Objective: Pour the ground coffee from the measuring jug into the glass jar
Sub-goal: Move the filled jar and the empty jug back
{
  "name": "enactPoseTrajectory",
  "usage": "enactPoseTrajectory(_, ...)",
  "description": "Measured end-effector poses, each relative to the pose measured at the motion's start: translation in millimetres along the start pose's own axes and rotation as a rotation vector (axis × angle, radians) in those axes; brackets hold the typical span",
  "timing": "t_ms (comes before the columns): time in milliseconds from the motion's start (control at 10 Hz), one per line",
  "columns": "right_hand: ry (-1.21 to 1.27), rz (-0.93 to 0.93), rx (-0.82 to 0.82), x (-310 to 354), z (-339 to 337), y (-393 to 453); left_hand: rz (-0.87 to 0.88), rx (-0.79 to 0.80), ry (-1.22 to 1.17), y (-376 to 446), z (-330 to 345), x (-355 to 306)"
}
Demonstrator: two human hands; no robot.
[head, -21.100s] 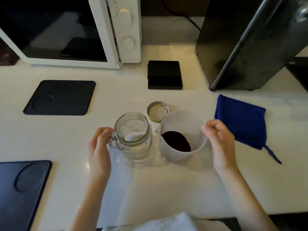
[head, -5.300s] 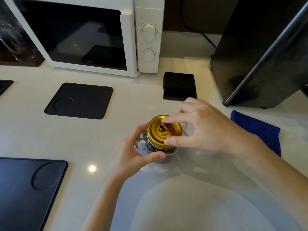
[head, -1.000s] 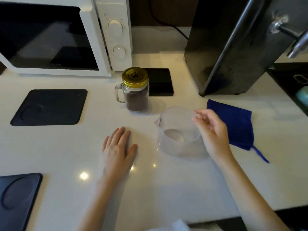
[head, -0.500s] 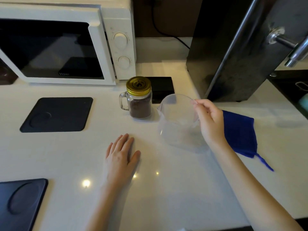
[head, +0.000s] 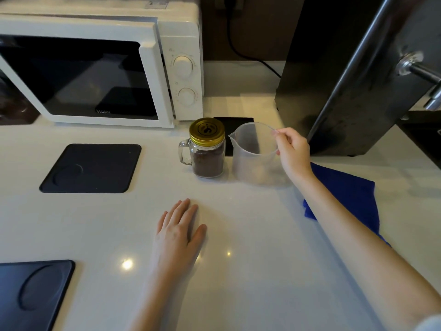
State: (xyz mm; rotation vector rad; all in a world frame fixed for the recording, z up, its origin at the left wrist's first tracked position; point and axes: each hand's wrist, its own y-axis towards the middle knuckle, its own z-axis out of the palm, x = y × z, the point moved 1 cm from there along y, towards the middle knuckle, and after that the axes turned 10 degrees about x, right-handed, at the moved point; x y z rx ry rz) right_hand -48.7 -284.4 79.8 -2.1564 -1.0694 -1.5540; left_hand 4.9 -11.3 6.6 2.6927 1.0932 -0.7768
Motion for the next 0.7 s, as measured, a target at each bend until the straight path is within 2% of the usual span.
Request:
enactPoseTrajectory(300, -0.074, -0.006, 0.040, -1.1, 5.5, 3.3, -0.006, -0.012, -0.006, 0.4, 0.6, 1.1)
enactPoseTrajectory(500, -0.116, 0.023, 0.026, 23.3, -10.6, 0.4, 0.001, -0.010, 0.001, 0.7, -0.5, 0.9)
enactPoseTrajectory(600, 0.014, -0.166, -0.049, 68.4, -31.6, -9.7, 0.009, -0.016, 0.009, 0.1, 0.0, 1.1)
enactPoseTrajectory(700, 0.342, -0.437, -0.053, 109.5, -83.1, -11.8, 0.004, -0.014, -0.010, 0.4, 0.7, 0.4)
